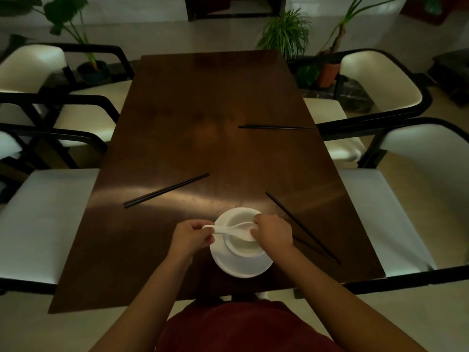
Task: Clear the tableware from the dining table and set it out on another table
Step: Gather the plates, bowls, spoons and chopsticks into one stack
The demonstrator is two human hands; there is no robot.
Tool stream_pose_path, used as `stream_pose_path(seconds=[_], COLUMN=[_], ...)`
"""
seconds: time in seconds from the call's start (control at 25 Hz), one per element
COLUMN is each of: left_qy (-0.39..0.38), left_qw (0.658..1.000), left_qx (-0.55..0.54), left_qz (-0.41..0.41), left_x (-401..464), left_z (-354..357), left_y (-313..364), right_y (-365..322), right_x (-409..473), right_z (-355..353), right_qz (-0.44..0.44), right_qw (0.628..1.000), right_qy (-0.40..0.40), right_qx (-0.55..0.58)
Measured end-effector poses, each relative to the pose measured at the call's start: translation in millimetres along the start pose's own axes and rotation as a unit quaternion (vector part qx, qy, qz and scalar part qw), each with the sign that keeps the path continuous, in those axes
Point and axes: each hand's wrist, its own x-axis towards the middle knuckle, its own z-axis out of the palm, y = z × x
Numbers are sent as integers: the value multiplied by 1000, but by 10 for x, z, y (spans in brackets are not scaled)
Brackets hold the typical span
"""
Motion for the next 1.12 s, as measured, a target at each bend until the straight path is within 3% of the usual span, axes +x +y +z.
stream_pose_path(seconds=[0.12, 0.24, 0.32, 0.4, 0.48, 0.6, 0.68, 0.76, 0.84, 1.0, 1.12], left_qy=[1, 2, -11, -33, -39, 12, 66, 99, 94, 75, 69], left_qw=[1000, 1000, 998, 996, 995, 995, 988, 945, 885, 796, 760], left_qx=[14, 24, 53, 77, 91, 86, 142, 283, 410, 567, 626], left_qz=[-12, -19, -14, -5, -13, -52, 14, 132, 199, 200, 161], left_x=[-12, -20, -15, -2, 24, 197, 361, 583, 866, 1382, 1619], left_z=[-14, -39, -66, -86, -99, -187, -315, -472, -585, -656, -648], left_y=[-25, -29, -25, -12, 2, -12, -14, 23, 117, 224, 223], right_y=[25, 141, 370, 724, 1054, 1285, 1296, 1282, 1268, 1246, 1283], right_x=[-43, -72, -49, 12, 59, 89, 89, 96, 121, 211, 312], right_z=[56, 86, 82, 88, 121, 215, 287, 346, 378, 292, 203], right_qz=[-48, -65, -13, 53, 99, 110, 96, 81, 73, 93, 97], right_qw=[998, 995, 984, 972, 975, 993, 995, 995, 996, 995, 995], right_qy=[4, 69, 137, 154, 111, 16, -19, -11, 12, 19, 9], right_qx=[-36, 27, 115, 168, 164, 43, -25, -61, -56, 22, 22])
